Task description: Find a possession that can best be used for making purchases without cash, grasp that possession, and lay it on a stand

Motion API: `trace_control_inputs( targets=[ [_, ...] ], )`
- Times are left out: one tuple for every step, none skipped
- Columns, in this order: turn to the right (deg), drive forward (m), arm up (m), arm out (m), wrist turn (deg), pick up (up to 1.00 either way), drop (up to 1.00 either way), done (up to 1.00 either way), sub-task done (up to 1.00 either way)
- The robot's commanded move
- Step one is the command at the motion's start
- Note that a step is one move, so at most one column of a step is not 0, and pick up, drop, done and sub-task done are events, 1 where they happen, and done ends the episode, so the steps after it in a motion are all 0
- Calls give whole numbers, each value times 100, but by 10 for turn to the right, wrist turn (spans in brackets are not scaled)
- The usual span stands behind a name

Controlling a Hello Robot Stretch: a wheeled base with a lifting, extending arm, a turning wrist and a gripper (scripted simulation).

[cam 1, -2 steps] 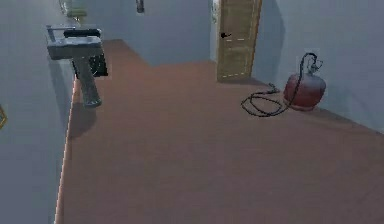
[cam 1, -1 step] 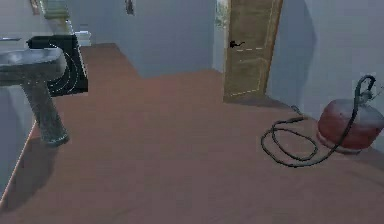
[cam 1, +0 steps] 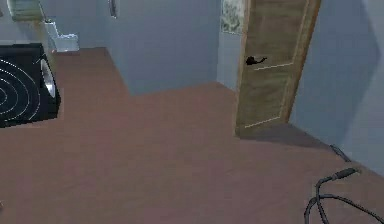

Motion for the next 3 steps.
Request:
trace_control_inputs(
  targets=[
    [0,100,0,0,0,0,0,0,0],
    [0,100,0,0,0,0,0,0,0],
    [-180,0,0,0,0,0,0,0,0]
  ],
)
